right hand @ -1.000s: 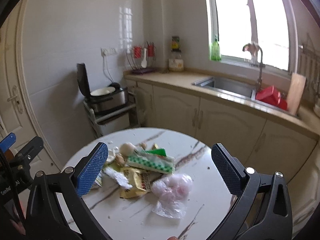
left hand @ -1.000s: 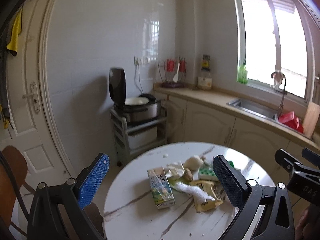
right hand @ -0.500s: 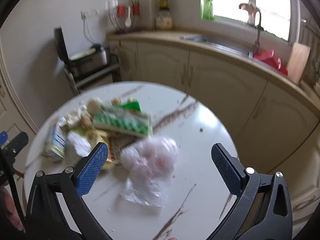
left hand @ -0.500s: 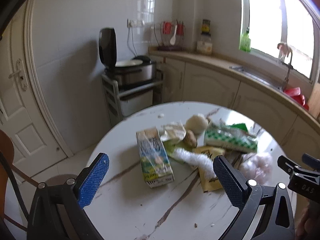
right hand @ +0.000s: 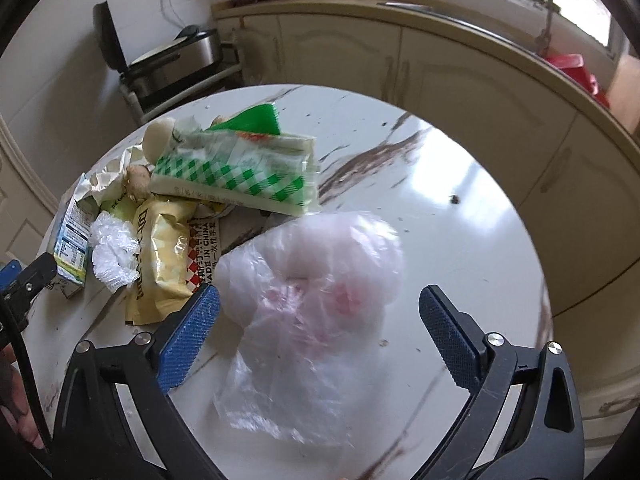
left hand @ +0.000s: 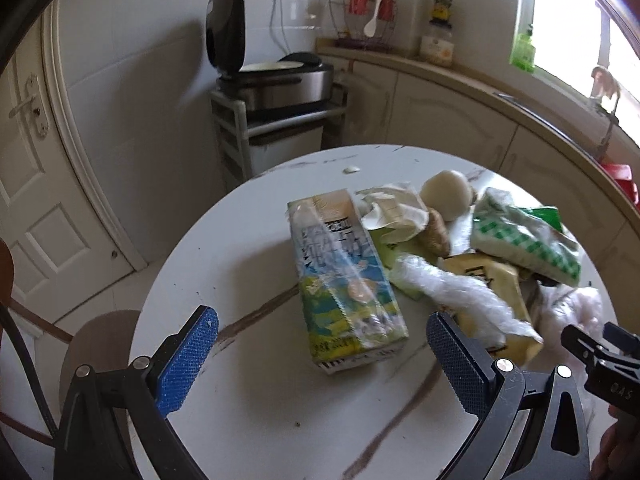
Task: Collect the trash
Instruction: 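Grasp the milk carton with the left tool while the right tool grasps the clear plastic bag, then carry the carton and bag to the blue bin and release both, then move both open tools back over the table, then grasp the crumpled clear wrapper with the left tool while the right tool grasps the yellow wrapper, then carry both wrappers to the blue bin and open both tools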
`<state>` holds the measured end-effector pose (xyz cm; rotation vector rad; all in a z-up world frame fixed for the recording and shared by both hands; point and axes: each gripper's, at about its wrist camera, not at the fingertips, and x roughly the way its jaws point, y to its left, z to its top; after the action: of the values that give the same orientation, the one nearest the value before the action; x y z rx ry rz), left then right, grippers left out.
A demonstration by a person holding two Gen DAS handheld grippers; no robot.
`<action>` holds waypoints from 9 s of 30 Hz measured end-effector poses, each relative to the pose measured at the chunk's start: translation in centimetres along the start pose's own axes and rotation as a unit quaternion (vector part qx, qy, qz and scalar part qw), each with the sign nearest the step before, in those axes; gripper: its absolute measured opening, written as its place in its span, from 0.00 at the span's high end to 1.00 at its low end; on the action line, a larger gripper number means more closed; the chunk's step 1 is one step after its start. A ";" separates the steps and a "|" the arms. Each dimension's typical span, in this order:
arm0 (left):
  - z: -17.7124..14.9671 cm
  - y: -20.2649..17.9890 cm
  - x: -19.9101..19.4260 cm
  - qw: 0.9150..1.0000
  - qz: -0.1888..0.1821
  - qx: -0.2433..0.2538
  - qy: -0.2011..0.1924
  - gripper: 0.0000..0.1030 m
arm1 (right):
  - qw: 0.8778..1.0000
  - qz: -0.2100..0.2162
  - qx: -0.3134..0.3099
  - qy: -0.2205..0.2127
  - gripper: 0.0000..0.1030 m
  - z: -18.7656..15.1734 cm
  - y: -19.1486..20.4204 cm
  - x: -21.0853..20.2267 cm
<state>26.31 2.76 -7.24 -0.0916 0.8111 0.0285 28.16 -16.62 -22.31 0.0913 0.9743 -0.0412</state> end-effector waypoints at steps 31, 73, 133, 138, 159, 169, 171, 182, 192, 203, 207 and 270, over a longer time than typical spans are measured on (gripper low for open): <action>-0.5 5.1 3.1 0.998 -0.027 0.021 0.052 0.56 | 0.998 0.062 -0.009 -0.009 0.17 -1.1 -1.2 -0.7; -13.7 -25.2 -13.1 0.908 -0.288 0.304 0.031 0.56 | 0.969 -0.024 0.224 -0.100 0.17 -12.8 -31.2 -12.0; -9.5 -15.7 -15.2 0.937 -0.223 0.243 -0.114 0.01 | 0.949 -0.029 0.265 -0.166 0.00 -10.9 -27.6 -17.5; -9.9 -10.6 -19.1 0.954 -0.188 0.192 -0.136 0.01 | 0.956 -0.008 0.215 -0.202 0.00 -6.9 -21.8 -20.0; -8.3 5.8 -25.6 0.985 -0.041 0.064 -0.157 0.01 | 0.974 0.080 0.019 -0.210 0.00 -0.2 -0.9 -18.4; -7.6 7.1 -21.0 0.992 -0.032 0.053 -0.108 0.01 | 0.986 0.054 -0.014 -0.158 0.00 0.8 1.1 -14.1; -7.4 6.8 -19.5 0.994 -0.037 0.054 -0.092 0.01 | 0.989 0.050 -0.018 -0.139 0.00 0.8 1.2 -12.6; -5.1 3.4 -10.4 0.997 -0.064 0.045 0.000 0.01 | 0.996 0.036 -0.013 -0.076 0.00 0.9 -0.4 -7.1; -1.3 2.3 -3.0 0.995 -0.071 0.007 0.076 0.14 | 0.998 0.042 -0.028 -0.042 0.00 3.2 -1.0 -2.2; 1.0 5.1 0.6 0.993 -0.093 0.019 0.073 0.77 | 0.997 0.071 -0.026 -0.015 0.00 2.6 -0.2 -0.4; 0.7 7.1 1.2 0.991 -0.105 0.025 0.074 0.86 | 0.997 0.076 -0.022 -0.009 0.00 1.8 0.7 -0.7; -8.2 -13.9 -14.5 0.915 -0.297 0.273 0.022 0.88 | 0.982 0.053 0.141 -0.110 0.78 -6.7 -20.8 -12.6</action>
<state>11.23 -11.67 -1.32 0.1955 0.7825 -0.7772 13.93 -36.72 -16.84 0.3917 0.7363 -0.0896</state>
